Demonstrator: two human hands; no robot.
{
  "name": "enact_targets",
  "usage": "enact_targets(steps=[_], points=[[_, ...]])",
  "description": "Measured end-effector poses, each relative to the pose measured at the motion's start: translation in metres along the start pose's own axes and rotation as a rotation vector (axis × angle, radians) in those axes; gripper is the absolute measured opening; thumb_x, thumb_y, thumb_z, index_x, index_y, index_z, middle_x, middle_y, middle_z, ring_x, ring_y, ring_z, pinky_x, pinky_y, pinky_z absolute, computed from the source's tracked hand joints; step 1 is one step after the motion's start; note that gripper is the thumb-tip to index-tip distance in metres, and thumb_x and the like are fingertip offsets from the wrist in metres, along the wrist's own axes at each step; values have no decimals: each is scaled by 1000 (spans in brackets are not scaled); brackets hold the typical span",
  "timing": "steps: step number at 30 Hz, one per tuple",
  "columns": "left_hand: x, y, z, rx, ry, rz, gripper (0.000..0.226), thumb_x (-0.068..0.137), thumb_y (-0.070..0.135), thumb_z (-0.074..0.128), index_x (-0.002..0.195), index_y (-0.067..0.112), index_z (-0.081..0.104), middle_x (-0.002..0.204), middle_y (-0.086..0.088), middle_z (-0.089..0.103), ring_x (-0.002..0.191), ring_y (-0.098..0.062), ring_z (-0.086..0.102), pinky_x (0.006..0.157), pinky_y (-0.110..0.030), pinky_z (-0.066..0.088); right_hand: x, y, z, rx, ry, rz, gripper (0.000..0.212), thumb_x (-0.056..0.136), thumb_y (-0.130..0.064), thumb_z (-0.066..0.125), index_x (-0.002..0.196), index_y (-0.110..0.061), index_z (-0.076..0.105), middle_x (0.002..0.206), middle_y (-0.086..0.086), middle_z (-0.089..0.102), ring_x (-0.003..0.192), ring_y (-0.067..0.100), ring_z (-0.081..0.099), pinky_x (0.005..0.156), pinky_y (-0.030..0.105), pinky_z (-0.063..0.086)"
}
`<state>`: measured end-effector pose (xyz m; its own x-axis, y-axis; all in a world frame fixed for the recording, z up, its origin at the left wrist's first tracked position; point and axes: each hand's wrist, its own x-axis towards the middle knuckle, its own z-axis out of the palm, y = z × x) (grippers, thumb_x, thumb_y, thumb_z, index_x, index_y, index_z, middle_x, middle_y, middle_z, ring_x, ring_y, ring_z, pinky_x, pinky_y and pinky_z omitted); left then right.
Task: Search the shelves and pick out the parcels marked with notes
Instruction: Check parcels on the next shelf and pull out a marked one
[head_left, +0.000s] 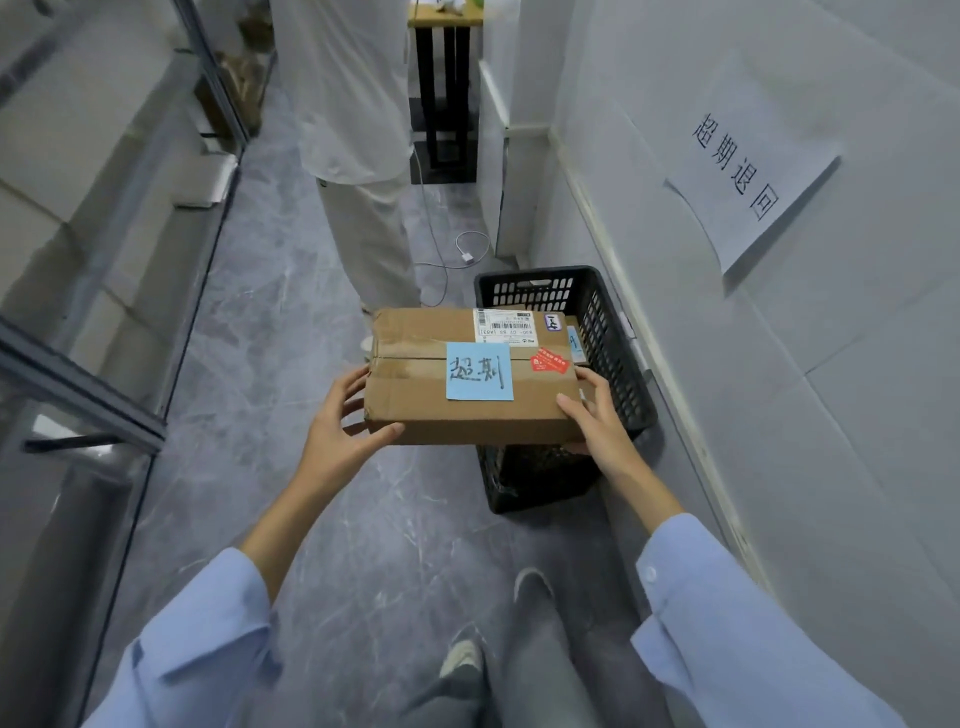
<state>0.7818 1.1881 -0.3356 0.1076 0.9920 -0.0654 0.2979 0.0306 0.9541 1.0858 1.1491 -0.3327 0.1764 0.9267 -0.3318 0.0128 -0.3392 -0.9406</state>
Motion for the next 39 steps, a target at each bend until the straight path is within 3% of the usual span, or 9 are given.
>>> enact_targets(steps=[4,7,13,18,23,27,31,37,39], points=[[48,-9,18,34,-35,-37,84,71,29,87,141,29,41,140,3,50,125,-16,51,98,-40,51,57,6,-21,2,-21,38,47,98,-23,57,138,-32,33,137,7,52,119,18,57,75,20,55],[87,-16,35,49,-49,-65,91,60,49,82,140,34,42,138,9,51,122,-9,53,94,-32,51,102,12,-38,-18,-52,53,53,96,-22,60,138,-35,31,136,7,52,125,18,53,86,23,51],[171,-26,83,85,-80,-104,76,71,32,84,132,48,42,127,29,50,114,12,51,89,-19,48,196,30,-79,-19,-93,187,60,93,-26,64,142,-37,32,134,3,58,121,20,58,101,50,49],[235,-31,124,181,-88,-86,74,75,23,84,133,43,42,128,22,51,118,-6,52,93,-27,44,252,53,-106,49,-22,284,56,92,-25,65,138,-39,36,127,4,62,113,21,63,96,50,53],[274,-47,160,270,-57,-99,76,78,24,81,143,27,42,139,7,52,123,-9,50,96,-31,42,291,82,-118,160,100,345,57,92,-20,66,137,-36,34,126,7,60,111,18,63,95,48,54],[287,-59,178,299,-90,-125,76,79,23,80,144,28,41,139,7,52,124,-9,49,97,-31,40,310,107,-118,226,218,396,62,87,-24,72,133,-39,31,136,7,53,119,21,58,95,48,54],[300,-68,187,325,-112,-154,76,78,23,80,144,29,41,137,9,53,123,-7,49,98,-30,41,324,129,-106,276,386,451,70,83,-27,76,135,-37,31,135,7,53,116,20,59,94,46,55],[320,-78,193,381,-129,-159,76,78,25,80,143,31,41,135,13,53,122,-2,49,97,-25,40,346,154,-76,283,631,497,78,58,-51,80,118,-50,32,130,5,55,110,22,60,94,50,53],[326,-83,197,393,-142,-161,76,78,24,80,143,31,41,135,14,52,122,-2,48,96,-23,39,354,160,-67,318,700,493,74,64,-44,81,118,-48,31,129,7,56,107,20,60,93,48,54]])
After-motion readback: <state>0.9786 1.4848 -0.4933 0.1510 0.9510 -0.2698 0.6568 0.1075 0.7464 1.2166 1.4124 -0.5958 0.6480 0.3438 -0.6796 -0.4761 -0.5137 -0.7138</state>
